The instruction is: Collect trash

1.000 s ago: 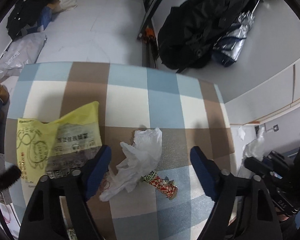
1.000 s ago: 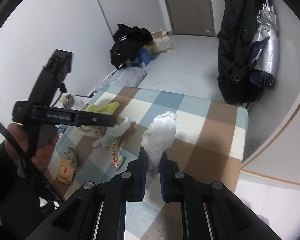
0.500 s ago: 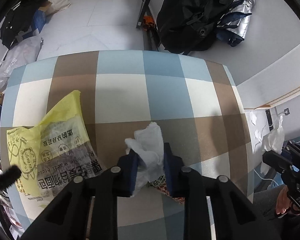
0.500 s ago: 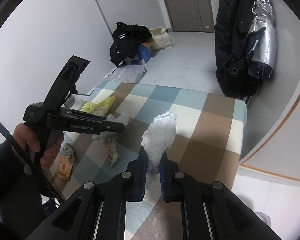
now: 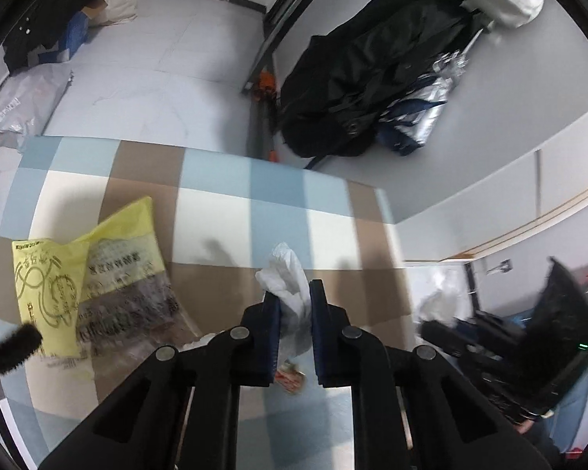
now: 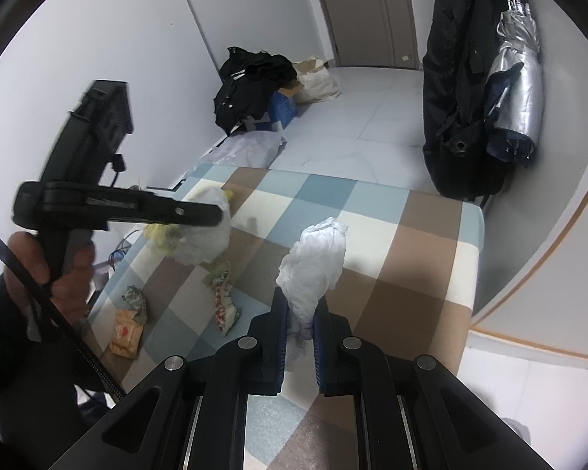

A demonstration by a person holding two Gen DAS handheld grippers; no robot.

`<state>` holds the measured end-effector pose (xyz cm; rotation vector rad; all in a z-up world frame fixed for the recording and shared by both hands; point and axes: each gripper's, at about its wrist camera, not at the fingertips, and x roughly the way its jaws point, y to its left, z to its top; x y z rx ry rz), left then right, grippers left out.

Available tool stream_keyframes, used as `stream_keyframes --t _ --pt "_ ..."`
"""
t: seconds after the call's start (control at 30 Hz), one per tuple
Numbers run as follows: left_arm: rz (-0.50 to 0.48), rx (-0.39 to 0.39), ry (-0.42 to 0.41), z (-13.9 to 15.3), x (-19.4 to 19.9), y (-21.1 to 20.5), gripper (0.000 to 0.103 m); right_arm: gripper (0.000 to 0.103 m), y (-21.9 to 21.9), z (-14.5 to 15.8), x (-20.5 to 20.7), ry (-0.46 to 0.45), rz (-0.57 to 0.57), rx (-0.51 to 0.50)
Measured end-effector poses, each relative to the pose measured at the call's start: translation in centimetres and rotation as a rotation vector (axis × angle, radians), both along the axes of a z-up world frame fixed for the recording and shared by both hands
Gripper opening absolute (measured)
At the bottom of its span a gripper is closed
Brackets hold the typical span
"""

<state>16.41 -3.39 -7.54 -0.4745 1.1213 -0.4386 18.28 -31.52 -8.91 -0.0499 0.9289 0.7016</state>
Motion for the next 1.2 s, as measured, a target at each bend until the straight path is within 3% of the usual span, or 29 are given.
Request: stream_keyframes --t 0.23,0.4,0.53,0.67,0.77,0.83,0.87,1.07,1.2 --pt "-0.060 -0.087 -0.042 1.8 -3.4 -0.6 0.010 0.011 0.0 0.8 -0.7 -0.024 -0.039 0.000" --pt "-0.149 -0.009 -0.057 1.0 -6.3 -2.6 0.010 0.011 0.0 1.2 -1.7 -0.045 -0.052 -0.005" --pt "-0.242 0.077 -0.023 -1.1 -7.8 -4.4 0.010 0.011 -0.1 1.5 -2.4 -0.062 -0.057 -0.010" --pt "-0.248 0.118 0.001 -2.3 -8.5 -4.3 0.011 0.011 -0.1 1.7 -2.9 -0.066 -0.062 -0.017" --pt "-0.253 0.158 0.006 -2.5 -8.5 -4.5 0.025 0.011 -0.4 1.8 -3.2 -0.068 -0.075 -0.015" --pt "-0.239 0.166 0.001 -2.4 -8.7 -4.3 0.050 0.011 -0.5 1.9 -3.5 -0.072 -0.083 -0.014" --pt "-0.228 0.178 -0.001 -2.5 -8.8 -4.2 0.055 0.011 -0.6 1.9 -3.6 -0.074 -0.085 -0.014" --pt "-0.176 0.205 0.023 -2.0 -9.6 -2.7 0.063 0.011 -0.8 2.0 -4.2 -0.080 -0.088 -0.019" --pt "-0.150 0.136 0.088 -2.1 -9.7 -2.1 0.072 0.011 -0.9 2.0 -4.4 -0.084 -0.085 -0.021"
